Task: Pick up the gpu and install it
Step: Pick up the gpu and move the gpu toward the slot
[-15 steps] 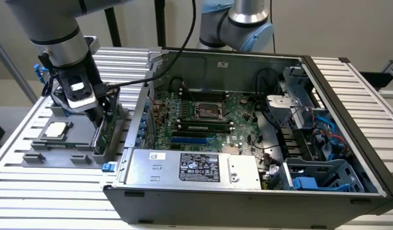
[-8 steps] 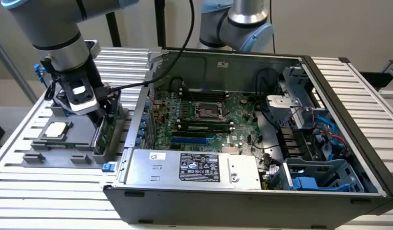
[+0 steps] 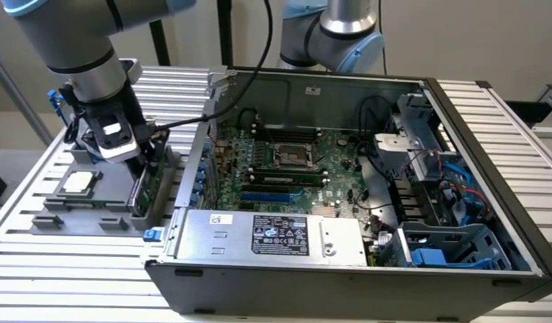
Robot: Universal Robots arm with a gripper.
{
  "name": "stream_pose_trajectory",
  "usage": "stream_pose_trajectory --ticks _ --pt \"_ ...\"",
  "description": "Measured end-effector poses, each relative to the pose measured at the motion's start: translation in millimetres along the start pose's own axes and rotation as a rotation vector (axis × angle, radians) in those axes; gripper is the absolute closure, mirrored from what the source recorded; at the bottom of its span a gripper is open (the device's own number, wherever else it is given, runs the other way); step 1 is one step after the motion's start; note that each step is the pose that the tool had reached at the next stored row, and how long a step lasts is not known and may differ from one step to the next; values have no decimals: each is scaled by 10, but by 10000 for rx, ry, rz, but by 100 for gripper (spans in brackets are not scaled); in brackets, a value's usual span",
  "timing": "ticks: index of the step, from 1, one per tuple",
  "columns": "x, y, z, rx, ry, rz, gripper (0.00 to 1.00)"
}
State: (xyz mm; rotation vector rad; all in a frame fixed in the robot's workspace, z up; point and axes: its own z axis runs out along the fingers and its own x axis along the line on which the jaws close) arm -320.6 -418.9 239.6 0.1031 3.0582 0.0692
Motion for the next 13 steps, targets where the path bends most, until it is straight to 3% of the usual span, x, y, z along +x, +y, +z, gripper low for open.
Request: stream_pose_trajectory --ticks 4,5,13 --pt "2 4 20 1 -1 1 0" --pt "2 6 22 0 -2 0 100" --pt "3 10 23 7 -1 -1 100"
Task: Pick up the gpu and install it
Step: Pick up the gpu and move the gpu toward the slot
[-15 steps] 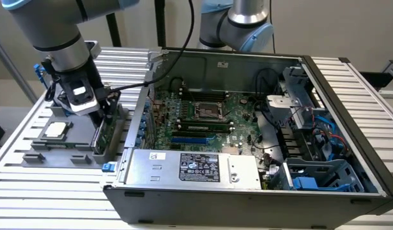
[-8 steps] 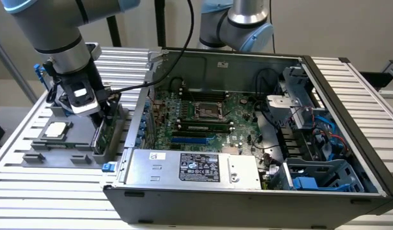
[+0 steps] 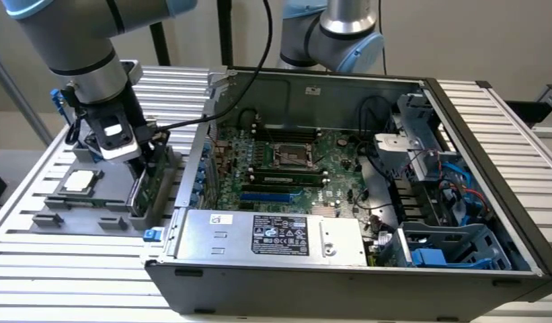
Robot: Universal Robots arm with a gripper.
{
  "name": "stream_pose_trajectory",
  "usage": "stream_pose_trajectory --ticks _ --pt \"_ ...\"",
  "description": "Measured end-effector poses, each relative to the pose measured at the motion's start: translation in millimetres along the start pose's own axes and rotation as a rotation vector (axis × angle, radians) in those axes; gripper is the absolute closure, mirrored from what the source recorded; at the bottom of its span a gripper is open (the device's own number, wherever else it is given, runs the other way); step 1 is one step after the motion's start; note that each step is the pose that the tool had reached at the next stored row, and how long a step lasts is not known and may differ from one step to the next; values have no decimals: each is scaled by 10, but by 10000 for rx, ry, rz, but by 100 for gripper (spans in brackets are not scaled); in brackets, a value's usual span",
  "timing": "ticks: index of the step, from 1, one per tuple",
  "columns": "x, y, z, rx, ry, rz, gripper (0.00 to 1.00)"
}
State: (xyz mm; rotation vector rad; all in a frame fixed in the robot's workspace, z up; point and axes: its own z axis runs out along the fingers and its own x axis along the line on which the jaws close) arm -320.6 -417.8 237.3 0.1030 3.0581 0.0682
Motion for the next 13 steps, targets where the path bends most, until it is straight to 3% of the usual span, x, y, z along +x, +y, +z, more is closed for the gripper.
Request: stream_pose_trajectory --ticks 6,13 --pt "0 1 1 -7 3 -77 100" --pt "0 -1 0 -79 46 -984 100"
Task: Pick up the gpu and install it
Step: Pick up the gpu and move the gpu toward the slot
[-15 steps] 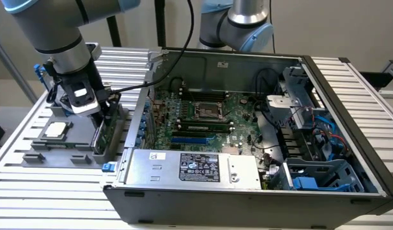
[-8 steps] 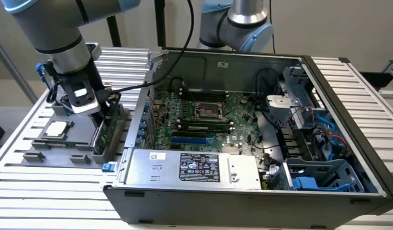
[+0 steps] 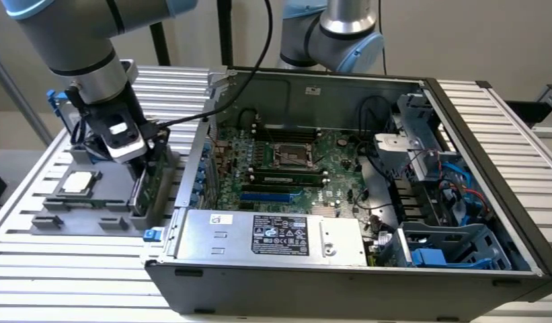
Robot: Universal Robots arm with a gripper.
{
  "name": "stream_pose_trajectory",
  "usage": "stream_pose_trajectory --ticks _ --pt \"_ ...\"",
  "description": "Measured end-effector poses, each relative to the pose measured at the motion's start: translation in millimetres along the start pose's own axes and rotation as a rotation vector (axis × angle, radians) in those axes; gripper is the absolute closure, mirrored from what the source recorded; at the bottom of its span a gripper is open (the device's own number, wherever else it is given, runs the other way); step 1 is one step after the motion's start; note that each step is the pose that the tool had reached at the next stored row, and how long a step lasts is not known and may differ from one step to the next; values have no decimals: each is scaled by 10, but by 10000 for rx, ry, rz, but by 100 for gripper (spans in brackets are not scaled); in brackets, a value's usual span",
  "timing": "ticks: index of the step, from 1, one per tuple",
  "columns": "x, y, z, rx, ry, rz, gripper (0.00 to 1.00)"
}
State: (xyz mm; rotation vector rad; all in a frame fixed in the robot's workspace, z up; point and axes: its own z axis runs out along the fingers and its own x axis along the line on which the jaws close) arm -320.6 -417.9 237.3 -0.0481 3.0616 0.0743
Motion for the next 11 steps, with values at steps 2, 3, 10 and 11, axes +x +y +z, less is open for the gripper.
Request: stream_pose_trajectory --ticks 2,3,10,11 --pt "0 -4 0 -3 2 -38 100" --pt "-1 -7 0 -3 3 -39 100" --pt "-2 -11 0 -3 2 -38 100" --pt "-2 -11 0 -3 2 -39 100"
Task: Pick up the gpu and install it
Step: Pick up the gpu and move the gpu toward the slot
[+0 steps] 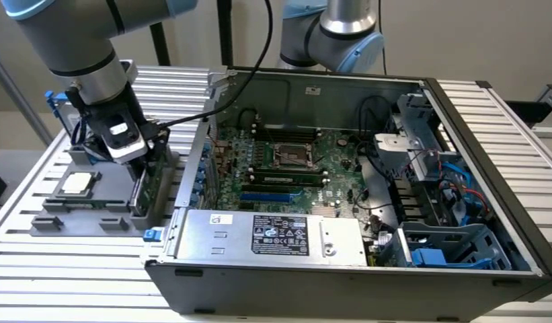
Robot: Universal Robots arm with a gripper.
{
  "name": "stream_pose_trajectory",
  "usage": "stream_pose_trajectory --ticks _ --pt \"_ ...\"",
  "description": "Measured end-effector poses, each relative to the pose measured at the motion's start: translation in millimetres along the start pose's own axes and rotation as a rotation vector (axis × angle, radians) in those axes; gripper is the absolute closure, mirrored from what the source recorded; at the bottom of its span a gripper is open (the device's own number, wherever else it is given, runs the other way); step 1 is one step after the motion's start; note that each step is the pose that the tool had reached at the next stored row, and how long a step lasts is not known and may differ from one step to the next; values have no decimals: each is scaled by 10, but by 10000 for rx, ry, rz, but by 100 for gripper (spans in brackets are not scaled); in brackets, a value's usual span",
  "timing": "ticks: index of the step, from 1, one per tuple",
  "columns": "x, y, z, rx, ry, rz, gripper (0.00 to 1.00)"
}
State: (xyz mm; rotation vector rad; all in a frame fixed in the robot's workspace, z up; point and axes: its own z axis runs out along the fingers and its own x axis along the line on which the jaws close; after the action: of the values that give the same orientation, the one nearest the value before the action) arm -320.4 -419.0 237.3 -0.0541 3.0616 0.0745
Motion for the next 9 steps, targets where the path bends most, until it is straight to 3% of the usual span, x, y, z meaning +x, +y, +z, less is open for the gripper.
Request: stream_pose_trajectory --ticks 4,9 --pt "-4 2 -54 1 2 0 100" --pt "-20 12 -250 -1 0 1 100"
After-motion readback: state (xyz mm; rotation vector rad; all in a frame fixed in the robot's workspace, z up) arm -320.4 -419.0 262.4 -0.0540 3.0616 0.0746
